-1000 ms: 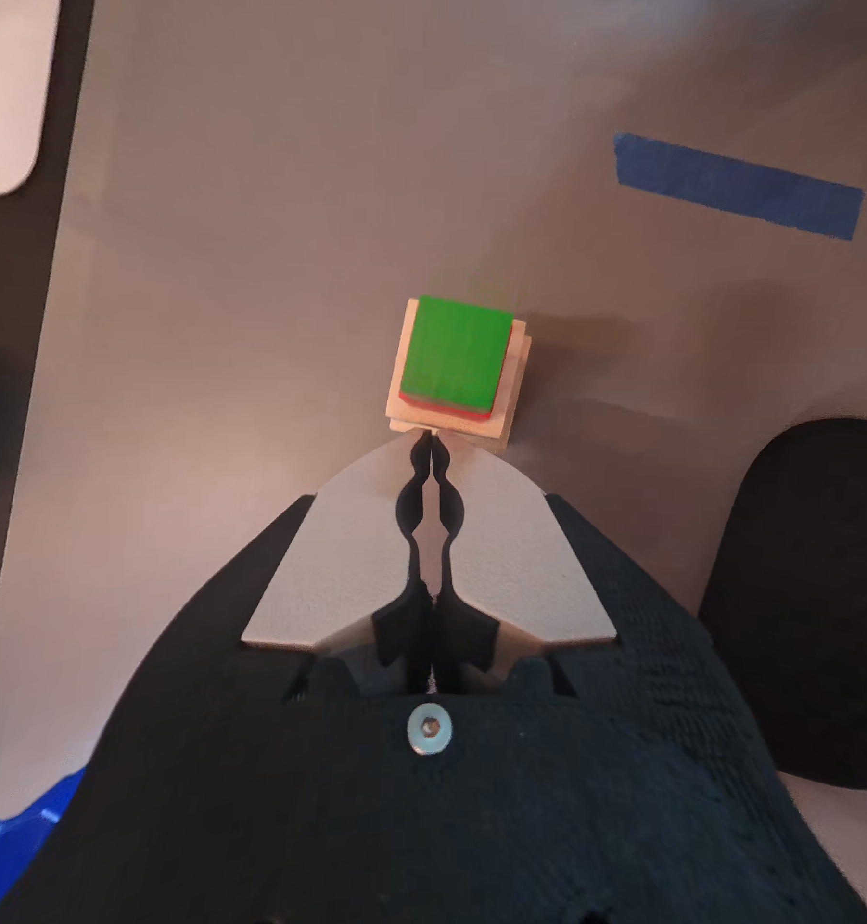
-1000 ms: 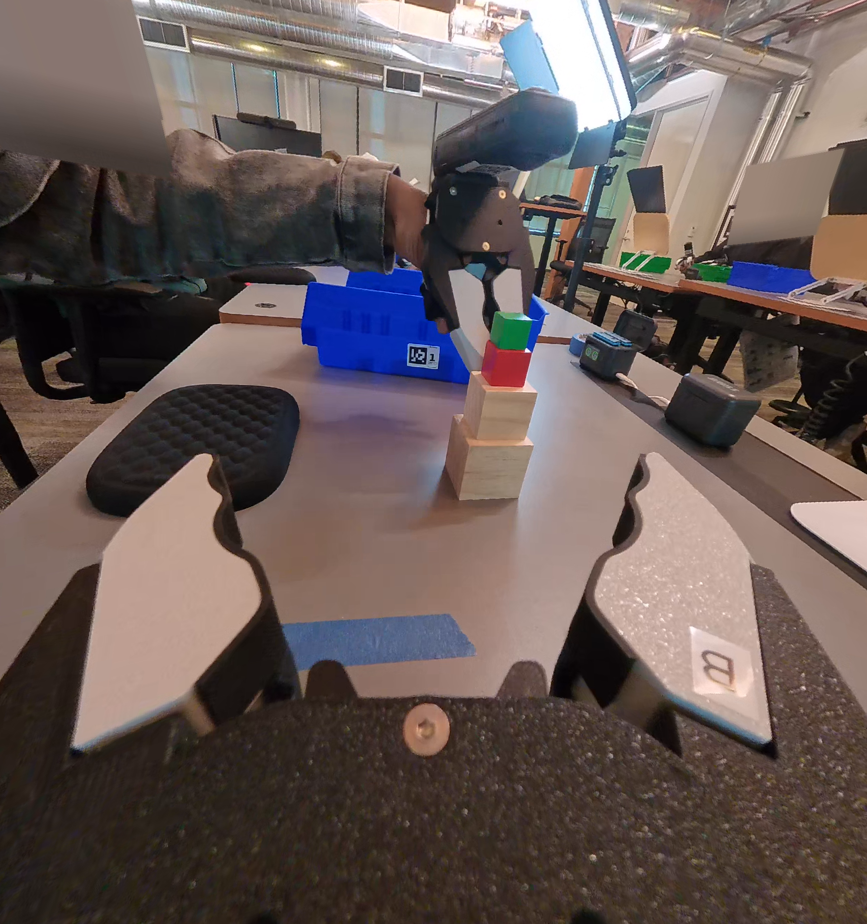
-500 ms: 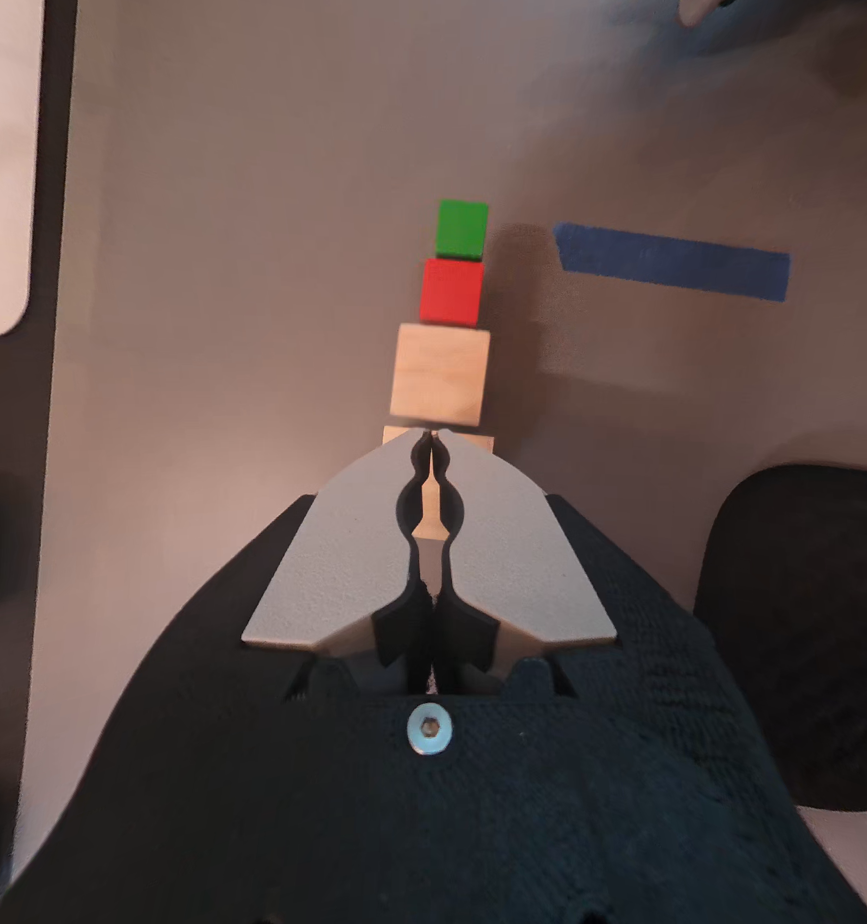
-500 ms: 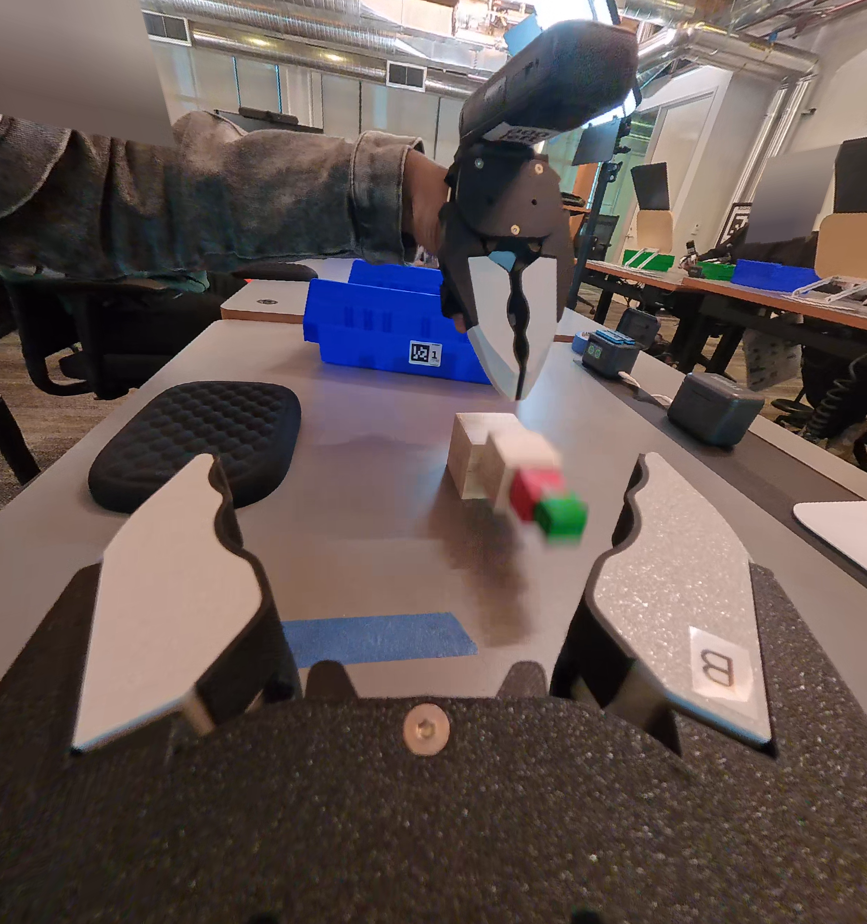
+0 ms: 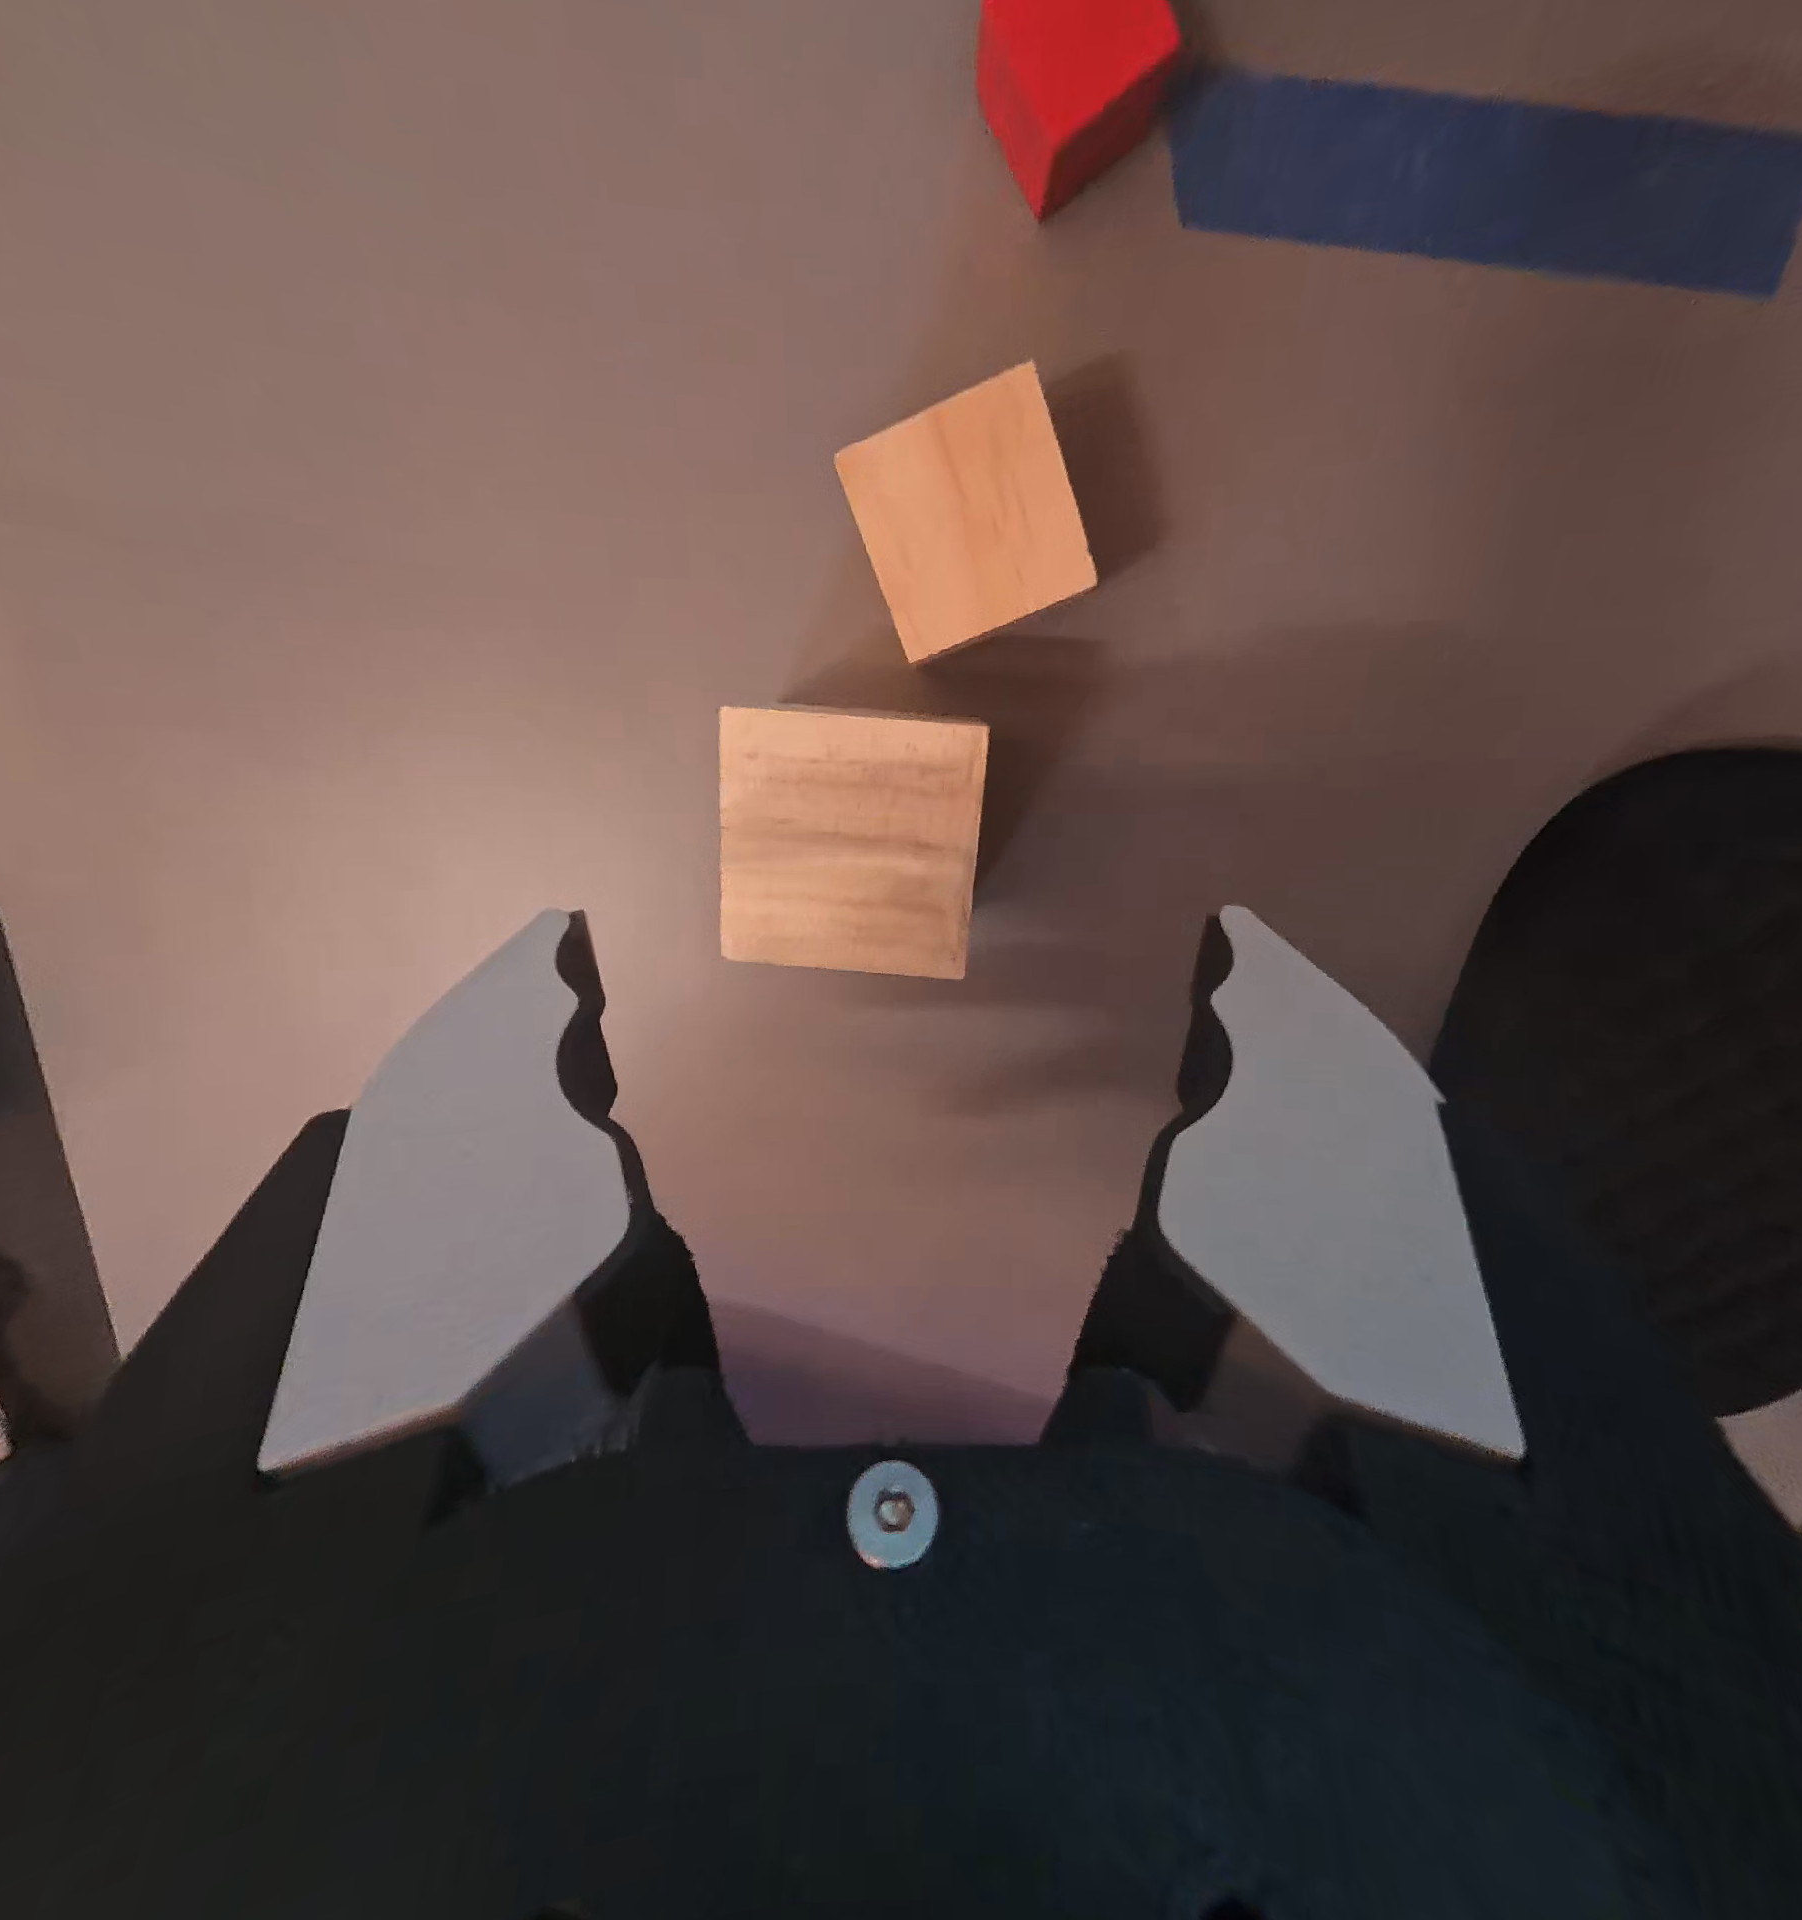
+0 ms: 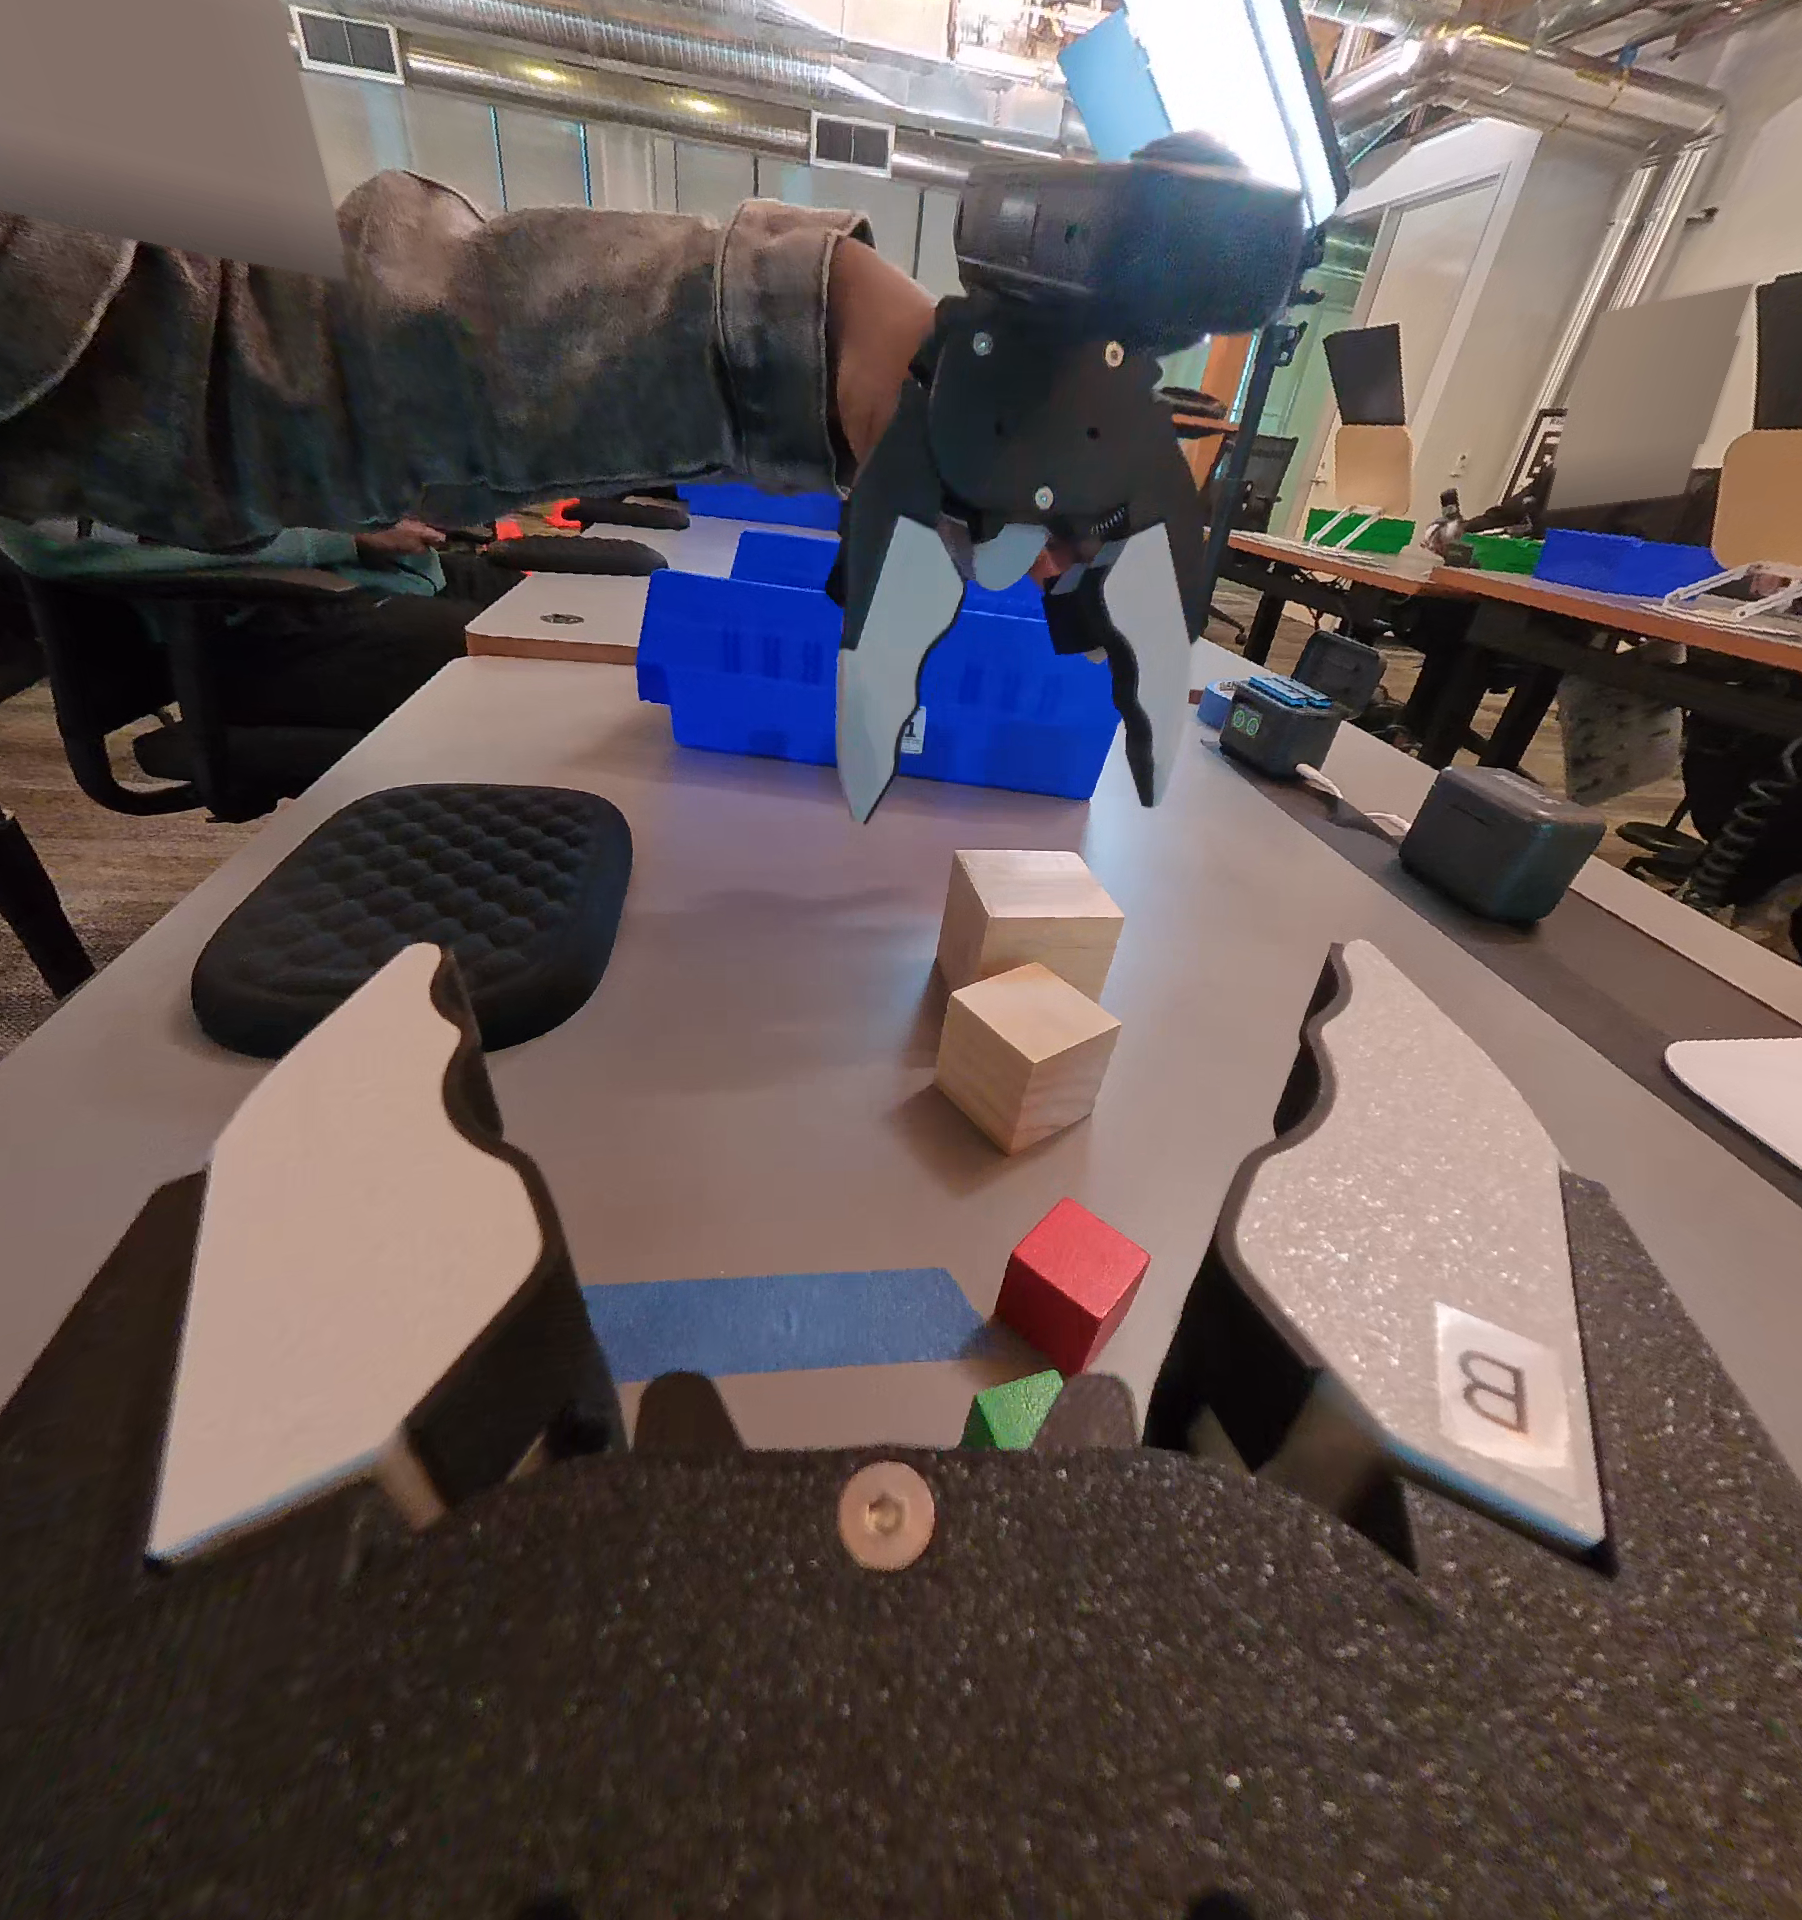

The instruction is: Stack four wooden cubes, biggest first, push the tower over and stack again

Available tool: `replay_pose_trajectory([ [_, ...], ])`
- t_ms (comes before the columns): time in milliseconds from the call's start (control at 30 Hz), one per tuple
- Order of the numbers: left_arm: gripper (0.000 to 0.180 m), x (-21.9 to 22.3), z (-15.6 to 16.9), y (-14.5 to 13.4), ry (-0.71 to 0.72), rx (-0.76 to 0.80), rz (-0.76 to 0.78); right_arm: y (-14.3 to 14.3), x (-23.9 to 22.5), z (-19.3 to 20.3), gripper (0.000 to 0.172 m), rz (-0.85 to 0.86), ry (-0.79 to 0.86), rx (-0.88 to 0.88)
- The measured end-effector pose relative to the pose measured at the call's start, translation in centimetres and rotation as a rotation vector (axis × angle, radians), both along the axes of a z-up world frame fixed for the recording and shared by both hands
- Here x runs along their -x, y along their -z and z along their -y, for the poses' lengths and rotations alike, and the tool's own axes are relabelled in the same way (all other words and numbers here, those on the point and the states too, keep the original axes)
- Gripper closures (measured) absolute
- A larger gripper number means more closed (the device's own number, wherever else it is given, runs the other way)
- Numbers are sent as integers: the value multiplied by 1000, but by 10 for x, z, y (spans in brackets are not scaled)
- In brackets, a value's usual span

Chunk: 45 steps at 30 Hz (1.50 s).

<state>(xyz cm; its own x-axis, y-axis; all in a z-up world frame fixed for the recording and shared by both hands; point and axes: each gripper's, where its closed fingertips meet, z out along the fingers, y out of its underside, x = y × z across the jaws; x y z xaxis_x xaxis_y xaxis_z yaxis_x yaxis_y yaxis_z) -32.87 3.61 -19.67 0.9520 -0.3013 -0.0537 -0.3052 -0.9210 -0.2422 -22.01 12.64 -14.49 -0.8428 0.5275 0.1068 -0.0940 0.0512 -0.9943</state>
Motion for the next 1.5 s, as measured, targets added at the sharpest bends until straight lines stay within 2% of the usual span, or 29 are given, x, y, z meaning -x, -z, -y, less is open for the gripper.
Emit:
replay_pose_trajectory([
  [400,78,4,-5,5,3,10,-4,0,0,0,27,3,-2,3],
  [633,81,6,-12,42,26,59,0,1,-1,0,26,4,-4,0],
  [700,88,9,-11,55,28,78,1,1,-1,0,26,5,-4,1],
  [733,106,8,-9,61,36,95,5,1,-1,0,26,6,-5,0],
  [833,109,10,-9,58,14,45,6,2,-1,0,26,10,-6,0],
  [933,109,11,-23,30,-89,-169,44,1,-1,0,26,5,-4,-3],
  [1000,109,6,-39,-3,-213,-416,136,-1,0,-1,31,-30,17,-19],
  [1067,109,-14,-56,-43,-318,-686,323,-8,1,-3,34,-109,60,-41],
  [1167,109,-50,-68,-88,-368,-970,532,-20,1,-5,34,-261,146,-100],
  [1233,110,-84,-75,-107,-364,-1099,744,-35,-5,-6,40,-384,190,-115],
  [1300,110,-121,-84,-116,-341,-1161,990,-51,-18,-3,47,-506,196,-121],
  [1367,108,-151,-93,-112,-333,-1125,1199,-56,-33,5,54,-616,157,-174],
  [1433,108,-173,-100,-104,-317,-1055,1325,-48,-41,16,61,-655,104,-258],
  [1500,109,-184,-108,-95,-310,-1007,1351,-42,-41,21,78,-681,110,-331],
])
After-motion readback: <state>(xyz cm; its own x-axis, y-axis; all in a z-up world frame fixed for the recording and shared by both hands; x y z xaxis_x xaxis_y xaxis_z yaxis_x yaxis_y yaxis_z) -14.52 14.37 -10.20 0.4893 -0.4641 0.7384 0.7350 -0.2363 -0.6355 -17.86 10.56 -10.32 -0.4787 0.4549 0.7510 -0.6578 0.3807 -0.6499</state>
